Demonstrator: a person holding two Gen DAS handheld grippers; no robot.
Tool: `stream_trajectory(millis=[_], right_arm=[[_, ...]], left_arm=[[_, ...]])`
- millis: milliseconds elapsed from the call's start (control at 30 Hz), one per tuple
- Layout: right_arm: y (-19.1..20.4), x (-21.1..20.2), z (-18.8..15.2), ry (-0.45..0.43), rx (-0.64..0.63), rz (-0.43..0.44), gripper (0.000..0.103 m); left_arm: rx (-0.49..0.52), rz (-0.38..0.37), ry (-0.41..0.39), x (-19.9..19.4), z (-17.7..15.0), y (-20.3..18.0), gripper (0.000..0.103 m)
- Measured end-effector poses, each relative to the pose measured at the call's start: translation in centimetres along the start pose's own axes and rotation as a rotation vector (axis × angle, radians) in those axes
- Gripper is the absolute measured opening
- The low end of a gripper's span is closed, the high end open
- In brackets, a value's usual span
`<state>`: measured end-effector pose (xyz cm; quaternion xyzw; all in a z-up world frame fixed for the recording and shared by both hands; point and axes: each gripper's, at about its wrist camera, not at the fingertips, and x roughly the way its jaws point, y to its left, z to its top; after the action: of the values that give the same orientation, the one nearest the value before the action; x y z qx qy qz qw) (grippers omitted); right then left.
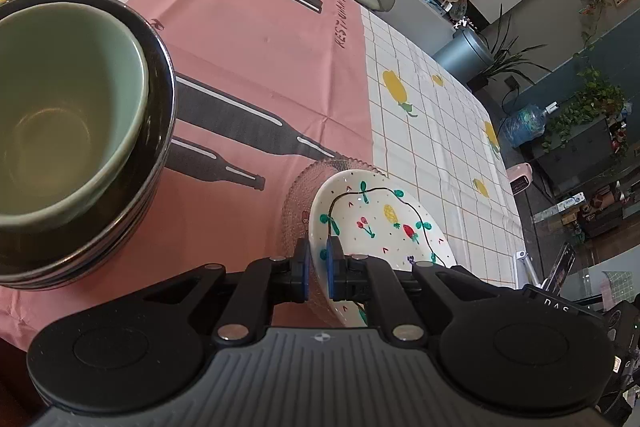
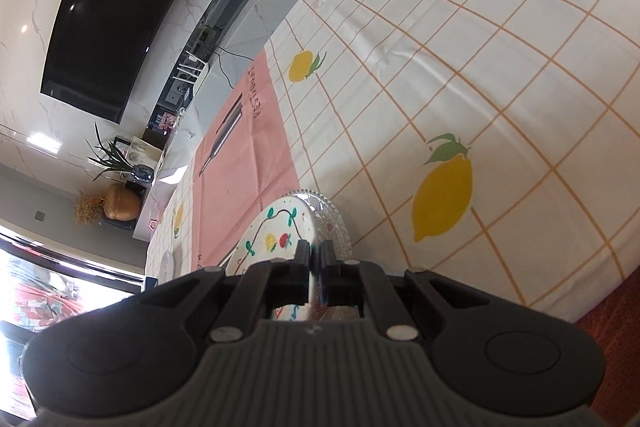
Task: Organize plates and bowls
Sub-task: 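Carry the Fruity plate with both grippers over the glass plate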
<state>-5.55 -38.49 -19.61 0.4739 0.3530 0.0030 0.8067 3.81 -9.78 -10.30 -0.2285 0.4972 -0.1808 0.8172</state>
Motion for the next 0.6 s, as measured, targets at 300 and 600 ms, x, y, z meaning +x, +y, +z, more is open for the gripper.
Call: stream_trajectory(millis=[300,600], right_arm=[[0.21,0.79,-0.25,0.005,-0.033,-0.028,0.003],[0.39,1.02,-0.48,0.005,-0.061,-0.050,0.003]], left_arm=[[0.022,0.032,-0.005,0.16,-0.32,-0.10,0.009],[0.042,0.060,-0.006,0.27,-0.66,-0.45,0.010]])
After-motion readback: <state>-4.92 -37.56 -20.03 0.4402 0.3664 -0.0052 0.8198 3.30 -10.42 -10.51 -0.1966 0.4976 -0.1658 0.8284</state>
